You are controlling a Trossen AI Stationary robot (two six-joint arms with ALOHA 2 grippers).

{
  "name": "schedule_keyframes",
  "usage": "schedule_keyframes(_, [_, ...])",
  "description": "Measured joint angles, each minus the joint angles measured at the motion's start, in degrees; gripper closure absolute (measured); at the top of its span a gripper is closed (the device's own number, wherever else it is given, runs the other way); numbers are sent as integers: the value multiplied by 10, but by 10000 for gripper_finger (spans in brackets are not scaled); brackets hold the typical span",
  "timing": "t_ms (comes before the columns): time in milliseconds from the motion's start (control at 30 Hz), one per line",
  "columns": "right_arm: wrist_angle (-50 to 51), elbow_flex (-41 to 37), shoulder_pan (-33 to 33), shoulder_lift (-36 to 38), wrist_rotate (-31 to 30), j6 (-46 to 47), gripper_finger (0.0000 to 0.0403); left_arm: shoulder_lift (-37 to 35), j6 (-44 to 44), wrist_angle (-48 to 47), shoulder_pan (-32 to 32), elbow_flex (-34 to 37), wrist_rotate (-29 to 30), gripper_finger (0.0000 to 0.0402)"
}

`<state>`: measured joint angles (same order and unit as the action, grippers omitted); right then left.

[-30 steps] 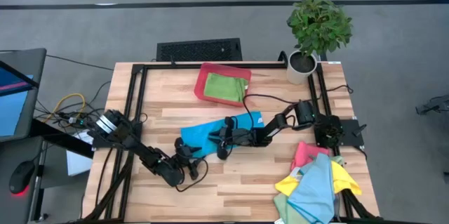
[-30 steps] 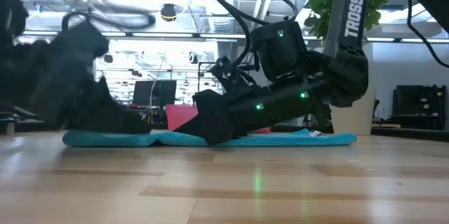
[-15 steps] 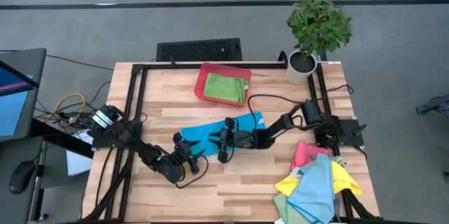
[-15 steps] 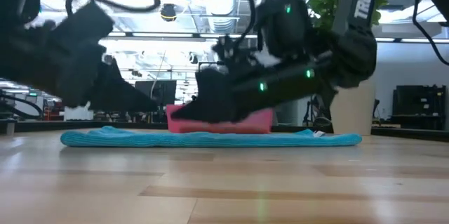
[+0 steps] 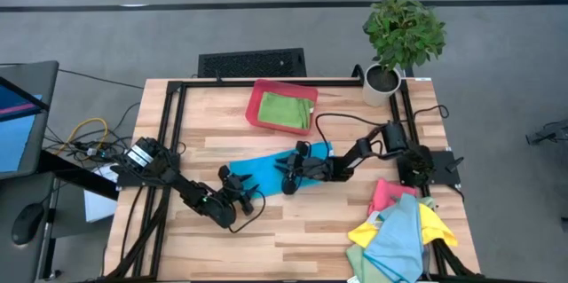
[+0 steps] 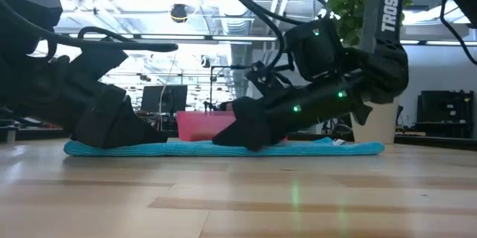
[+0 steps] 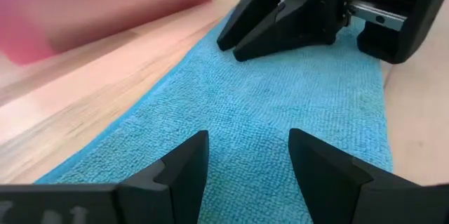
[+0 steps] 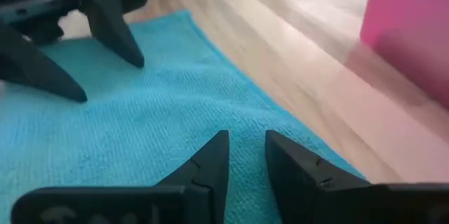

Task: Fold microfiber towels
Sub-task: Fold the blue microfiber cloth

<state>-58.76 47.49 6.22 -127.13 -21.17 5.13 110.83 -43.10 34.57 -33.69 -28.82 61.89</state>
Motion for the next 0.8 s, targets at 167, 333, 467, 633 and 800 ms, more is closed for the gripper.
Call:
schedule_keyframes(167, [-24,-15,-3,-20,-3,28,282,-1,-7,-4,0,0,8,210])
schedule_keyframes(333, [-20,-17,-2,-22,-4,30,282,-20,49,50,0,0,17,210])
schedule_keyframes(467, [-44,-18,-2,-24,-2,21,282,-31,143,140,4,0,21,210])
schedule_keyframes(633, [-42,-21,-2,-2,0,3,282,-29,156,164,26,0,-34,210])
schedule_keyframes(800, [-60,-31,1,23,-12,-5,282,-29,151,153,33,-1,-57,210])
